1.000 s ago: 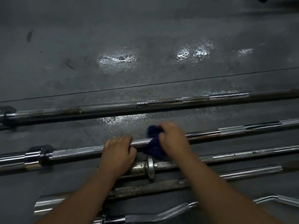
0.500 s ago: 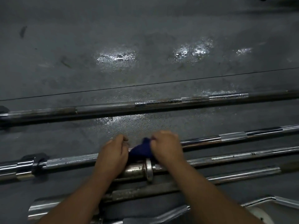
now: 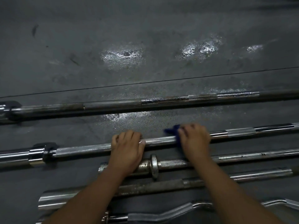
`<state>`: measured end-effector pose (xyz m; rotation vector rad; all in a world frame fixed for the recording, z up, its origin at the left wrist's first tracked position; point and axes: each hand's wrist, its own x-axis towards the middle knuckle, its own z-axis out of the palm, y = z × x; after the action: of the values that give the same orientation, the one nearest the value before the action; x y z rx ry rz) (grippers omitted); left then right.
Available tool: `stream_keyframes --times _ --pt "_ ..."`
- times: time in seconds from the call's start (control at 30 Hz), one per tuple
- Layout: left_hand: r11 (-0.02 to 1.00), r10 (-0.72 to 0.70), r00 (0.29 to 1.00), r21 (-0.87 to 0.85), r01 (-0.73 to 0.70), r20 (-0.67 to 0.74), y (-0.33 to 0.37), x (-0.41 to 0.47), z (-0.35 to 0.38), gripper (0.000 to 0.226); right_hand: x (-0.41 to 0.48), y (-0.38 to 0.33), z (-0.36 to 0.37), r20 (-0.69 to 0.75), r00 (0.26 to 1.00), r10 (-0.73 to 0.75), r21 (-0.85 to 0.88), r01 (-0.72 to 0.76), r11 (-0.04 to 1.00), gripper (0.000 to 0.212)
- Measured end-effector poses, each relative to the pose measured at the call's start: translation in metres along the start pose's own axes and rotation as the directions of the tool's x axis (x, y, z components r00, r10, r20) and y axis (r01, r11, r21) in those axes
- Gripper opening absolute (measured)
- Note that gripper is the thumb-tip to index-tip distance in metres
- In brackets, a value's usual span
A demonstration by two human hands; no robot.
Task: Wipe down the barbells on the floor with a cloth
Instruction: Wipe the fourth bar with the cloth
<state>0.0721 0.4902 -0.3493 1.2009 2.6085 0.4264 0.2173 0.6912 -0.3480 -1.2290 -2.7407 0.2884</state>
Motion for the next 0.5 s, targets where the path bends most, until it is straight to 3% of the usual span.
stream_keyframes --times 0.1,0.23,0.33,0.4,0.43,0.5 --pt "0.999 0.024 0.998 -0.041 -0.026 -0.051 -0.012 0.022 -0.008 0.022 0.03 0.048 -0.015 -0.076 0.951 0.301 0.009 -0.301 0.954 0.027" --pt "1.0 -0.021 0.984 -0.009 0.02 -0.174 -0.021 0.026 -0.012 0.013 0.033 0.032 -0.011 -0.158 0.888 0.431 0.074 -0.425 0.902 0.022" --pt "0.995 -0.069 0.979 -0.084 0.053 -0.193 -0.017 0.021 0.002 0.023 0.012 -0.061 0.018 -0.097 0.991 0.095 0.099 -0.086 0.991 0.021" --pt "0.993 -0.078 0.977 -0.097 0.06 -0.196 -0.018 0.026 0.007 0.027 -0.002 -0.101 0.025 -0.018 0.981 -0.191 0.172 0.191 0.966 0.021" --pt "0.994 -0.07 0.976 -0.095 0.051 -0.206 -0.019 0.028 0.007 0.028 -0.001 -0.101 0.021 0.0 0.962 -0.273 0.187 0.268 0.945 0.024" --pt "0.994 -0.064 0.971 -0.099 0.042 -0.232 -0.02 0.032 0.007 0.025 0.012 -0.06 0.015 -0.029 0.964 -0.264 0.082 0.265 0.961 0.026"
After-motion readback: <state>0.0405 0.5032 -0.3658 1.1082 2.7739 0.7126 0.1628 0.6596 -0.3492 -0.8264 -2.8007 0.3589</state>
